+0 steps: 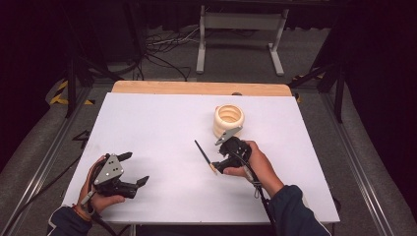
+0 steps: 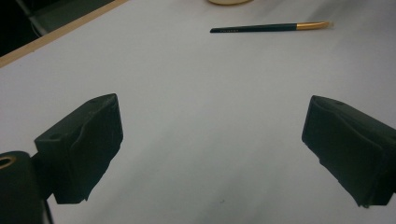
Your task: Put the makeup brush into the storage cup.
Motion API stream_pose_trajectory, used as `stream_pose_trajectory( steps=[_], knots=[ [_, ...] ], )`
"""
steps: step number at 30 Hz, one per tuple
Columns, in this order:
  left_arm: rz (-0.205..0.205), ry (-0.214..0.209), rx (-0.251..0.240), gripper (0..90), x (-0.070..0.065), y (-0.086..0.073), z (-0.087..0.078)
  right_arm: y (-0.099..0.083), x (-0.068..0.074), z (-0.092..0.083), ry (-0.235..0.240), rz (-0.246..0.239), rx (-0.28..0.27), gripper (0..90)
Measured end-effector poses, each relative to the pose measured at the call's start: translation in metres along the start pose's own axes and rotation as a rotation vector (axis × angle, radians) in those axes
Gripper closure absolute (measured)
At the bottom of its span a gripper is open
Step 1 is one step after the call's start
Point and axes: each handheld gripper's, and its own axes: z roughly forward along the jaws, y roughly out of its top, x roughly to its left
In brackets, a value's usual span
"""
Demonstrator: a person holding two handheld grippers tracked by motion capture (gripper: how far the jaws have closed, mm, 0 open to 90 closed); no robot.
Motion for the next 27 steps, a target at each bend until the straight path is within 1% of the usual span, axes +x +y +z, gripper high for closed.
stream_pose_trajectory(
  steps=[1,2,4,5,7,8,10,12,14,15,17,18,22,24,27],
  knots=[
    [-0.001,-0.002,-0.001,5.8,0.000,0.000,0.000,0.005,0.000,0.006,0.009,0.006,0.036,38.3],
    [-0.001,-0.001,0.001,5.8,0.000,0.000,0.000,0.005,0.000,0.006,0.009,0.006,0.036,38.3],
    [0.001,-0.004,0.003,5.9,0.000,0.000,0.000,0.010,0.000,0.013,0.026,0.005,0.076,40.9],
    [0.000,-0.004,0.004,5.8,0.000,-0.001,0.000,0.013,0.000,0.016,0.026,0.002,0.093,43.5],
    [0.002,-0.008,0.006,5.9,0.000,-0.001,0.000,0.017,0.002,0.021,0.052,-0.005,0.129,47.0],
    [0.003,-0.008,0.007,5.9,0.000,-0.001,0.000,0.019,0.002,0.025,0.043,-0.011,0.148,51.3],
    [0.003,-0.007,0.008,6.2,0.000,-0.001,0.000,0.022,0.004,0.031,0.058,-0.018,0.184,55.3],
    [0.003,-0.010,0.008,6.2,-0.001,-0.001,0.000,0.023,0.004,0.035,0.046,-0.033,0.211,59.4],
    [0.004,-0.011,0.011,6.3,-0.001,-0.002,0.000,0.024,0.004,0.037,0.055,-0.029,0.222,60.3],
    [0.009,-0.014,0.012,6.4,-0.001,-0.002,0.000,0.024,0.004,0.039,0.056,-0.037,0.233,60.7],
    [0.011,-0.017,0.015,6.4,-0.001,-0.001,0.000,0.025,0.003,0.042,0.047,-0.038,0.244,63.6],
    [0.011,-0.018,0.015,6.4,-0.002,-0.001,0.001,0.025,0.003,0.043,0.054,-0.040,0.250,64.4],
    [0.017,-0.025,0.021,6.5,-0.002,-0.001,0.002,0.027,0.003,0.046,0.053,-0.059,0.283,69.8],
    [0.018,-0.030,0.023,6.6,-0.003,-0.001,0.002,0.026,0.002,0.048,0.038,-0.054,0.301,72.2],
    [0.023,-0.036,0.026,6.6,-0.003,-0.002,0.003,0.025,0.000,0.048,0.055,-0.054,0.305,75.7]
  ],
)
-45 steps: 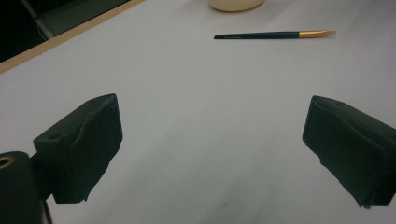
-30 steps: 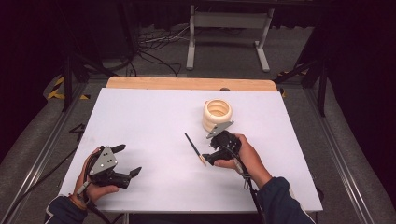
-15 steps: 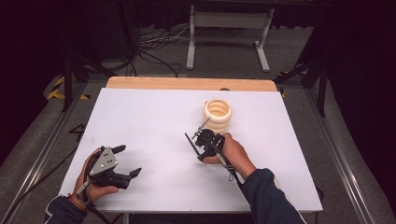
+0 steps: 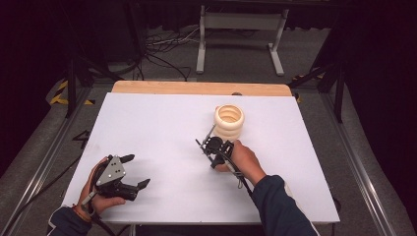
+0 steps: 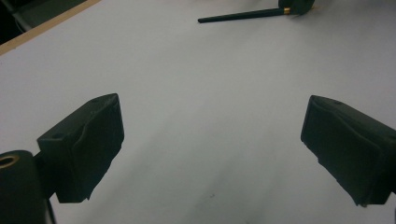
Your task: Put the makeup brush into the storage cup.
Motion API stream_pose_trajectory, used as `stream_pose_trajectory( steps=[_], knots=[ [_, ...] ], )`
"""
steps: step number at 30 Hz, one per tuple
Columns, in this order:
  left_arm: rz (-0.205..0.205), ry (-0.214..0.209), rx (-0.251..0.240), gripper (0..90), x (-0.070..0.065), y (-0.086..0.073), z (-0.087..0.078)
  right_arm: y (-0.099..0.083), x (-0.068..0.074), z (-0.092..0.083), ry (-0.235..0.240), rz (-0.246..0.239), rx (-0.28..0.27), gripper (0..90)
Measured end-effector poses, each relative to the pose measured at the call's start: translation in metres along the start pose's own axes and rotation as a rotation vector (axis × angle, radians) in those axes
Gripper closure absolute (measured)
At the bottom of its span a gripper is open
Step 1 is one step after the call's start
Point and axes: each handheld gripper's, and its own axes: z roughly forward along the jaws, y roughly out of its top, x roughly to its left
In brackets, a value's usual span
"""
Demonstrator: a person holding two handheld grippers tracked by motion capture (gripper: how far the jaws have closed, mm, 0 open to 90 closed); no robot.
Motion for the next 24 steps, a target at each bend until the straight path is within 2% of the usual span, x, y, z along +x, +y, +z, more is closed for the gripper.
stream_pose_trajectory(
  steps=[4,6,10,11,16,24],
  knots=[
    [-0.001,-0.004,0.003,6.6,0.000,0.000,0.000,-0.001,-0.003,0.000,0.020,0.008,0.002,78.8],
    [-0.002,-0.005,0.003,6.6,-0.001,0.000,0.000,0.000,-0.004,0.000,0.028,0.012,0.015,83.4],
    [-0.004,-0.014,0.010,6.7,-0.001,0.000,0.002,0.002,-0.004,0.001,0.024,0.005,0.027,84.5],
    [-0.007,-0.014,0.011,6.8,-0.001,0.000,0.002,0.003,-0.002,0.001,0.012,-0.016,0.039,84.6],
    [-0.007,-0.033,0.035,7.2,-0.001,0.000,0.009,0.004,0.000,0.000,0.000,-0.049,0.048,84.6],
    [-0.005,-0.048,0.062,8.9,0.000,0.009,0.021,0.002,0.007,-0.018,-0.036,-0.149,0.014,84.7]
  ],
)
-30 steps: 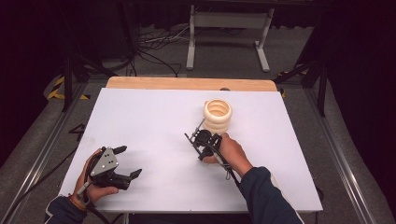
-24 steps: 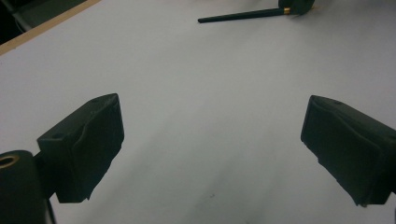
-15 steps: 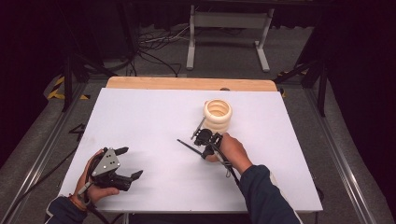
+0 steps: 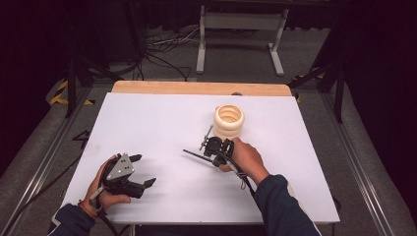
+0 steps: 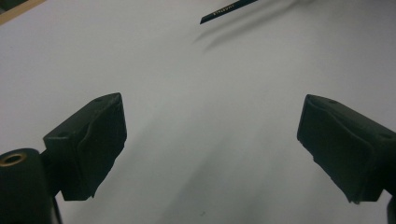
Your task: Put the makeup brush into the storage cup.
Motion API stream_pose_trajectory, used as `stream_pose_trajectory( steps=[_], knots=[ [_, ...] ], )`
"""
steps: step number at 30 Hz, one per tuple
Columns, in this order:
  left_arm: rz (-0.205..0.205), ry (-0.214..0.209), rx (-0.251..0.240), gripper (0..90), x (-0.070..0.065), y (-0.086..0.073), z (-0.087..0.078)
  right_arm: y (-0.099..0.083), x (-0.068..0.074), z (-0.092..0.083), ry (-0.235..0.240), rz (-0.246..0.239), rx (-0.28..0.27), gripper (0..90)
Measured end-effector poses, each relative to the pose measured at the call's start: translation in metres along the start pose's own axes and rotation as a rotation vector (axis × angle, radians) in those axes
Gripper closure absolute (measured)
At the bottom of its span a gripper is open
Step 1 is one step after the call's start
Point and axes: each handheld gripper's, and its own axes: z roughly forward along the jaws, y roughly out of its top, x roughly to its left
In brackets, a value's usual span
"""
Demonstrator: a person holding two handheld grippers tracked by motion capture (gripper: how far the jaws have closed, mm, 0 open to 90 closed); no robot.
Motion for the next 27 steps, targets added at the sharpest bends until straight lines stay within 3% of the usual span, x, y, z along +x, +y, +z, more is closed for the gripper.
stream_pose_trajectory(
  steps=[4,11,14,19,25,27],
  knots=[
    [0.029,-0.014,0.035,9.3,-0.002,0.010,0.013,-0.001,0.005,-0.012,-0.032,-0.041,-0.023,84.7],
    [0.086,-0.050,0.066,12.7,-0.006,0.032,0.035,0.000,0.013,-0.022,-0.019,-0.129,-0.044,84.7],
    [0.104,-0.053,0.073,15.2,-0.007,0.037,0.038,0.003,0.019,-0.024,-0.009,-0.157,-0.041,84.6],
    [0.138,-0.100,0.087,22.1,-0.009,0.044,0.044,0.007,0.028,-0.027,0.002,-0.203,-0.045,84.7],
    [0.198,-0.165,0.118,43.4,-0.015,0.052,0.050,0.014,0.040,-0.024,0.001,-0.277,0.002,84.6],
    [0.208,-0.166,0.127,52.6,-0.016,0.053,0.051,0.017,0.043,-0.023,0.005,-0.302,0.001,84.6]
  ],
)
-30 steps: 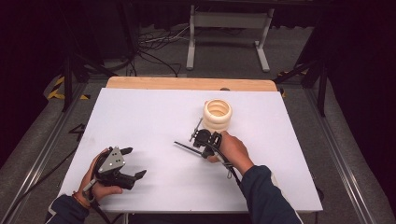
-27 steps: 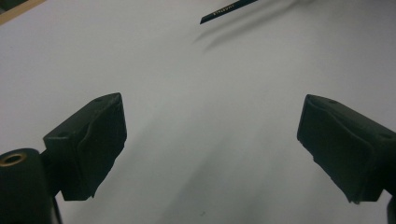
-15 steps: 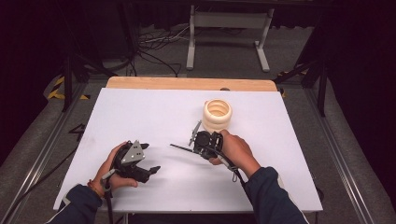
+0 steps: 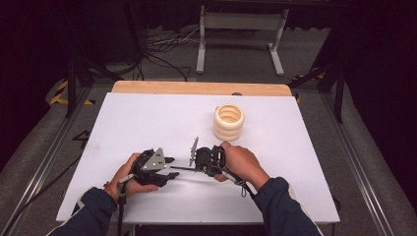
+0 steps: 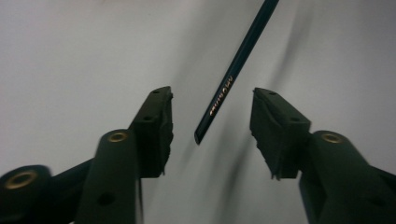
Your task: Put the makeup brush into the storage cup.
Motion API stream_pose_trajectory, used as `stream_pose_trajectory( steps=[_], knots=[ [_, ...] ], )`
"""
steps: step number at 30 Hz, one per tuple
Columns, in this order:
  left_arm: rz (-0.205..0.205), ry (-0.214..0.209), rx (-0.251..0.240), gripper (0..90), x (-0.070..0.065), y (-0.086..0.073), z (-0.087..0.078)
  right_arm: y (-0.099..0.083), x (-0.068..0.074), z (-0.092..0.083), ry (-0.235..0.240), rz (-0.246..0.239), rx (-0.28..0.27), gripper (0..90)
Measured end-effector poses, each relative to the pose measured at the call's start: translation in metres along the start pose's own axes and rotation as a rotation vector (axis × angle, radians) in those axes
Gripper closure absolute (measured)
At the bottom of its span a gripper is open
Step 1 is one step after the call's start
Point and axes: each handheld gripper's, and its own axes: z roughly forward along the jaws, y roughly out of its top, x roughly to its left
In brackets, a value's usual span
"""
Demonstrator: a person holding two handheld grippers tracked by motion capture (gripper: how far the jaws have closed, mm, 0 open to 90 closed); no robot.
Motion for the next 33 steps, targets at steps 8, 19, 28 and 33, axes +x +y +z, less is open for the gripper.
stream_pose_trajectory(
  steps=[8,19,28,33],
  knots=[
    [0.044,-0.053,0.047,69.3,-0.002,0.005,0.008,0.011,0.010,-0.004,-0.017,-0.050,-0.013,84.6],
    [0.076,-0.074,0.095,77.4,-0.006,0.008,0.016,0.018,0.015,-0.012,-0.031,-0.077,-0.111,84.6],
    [0.108,-0.101,0.117,81.1,-0.009,0.010,0.019,0.019,0.016,-0.015,-0.021,-0.070,-0.179,82.6],
    [0.105,-0.079,0.109,83.2,-0.008,0.009,0.015,0.009,0.010,-0.021,-0.049,-0.020,-0.265,71.0]
  ],
)
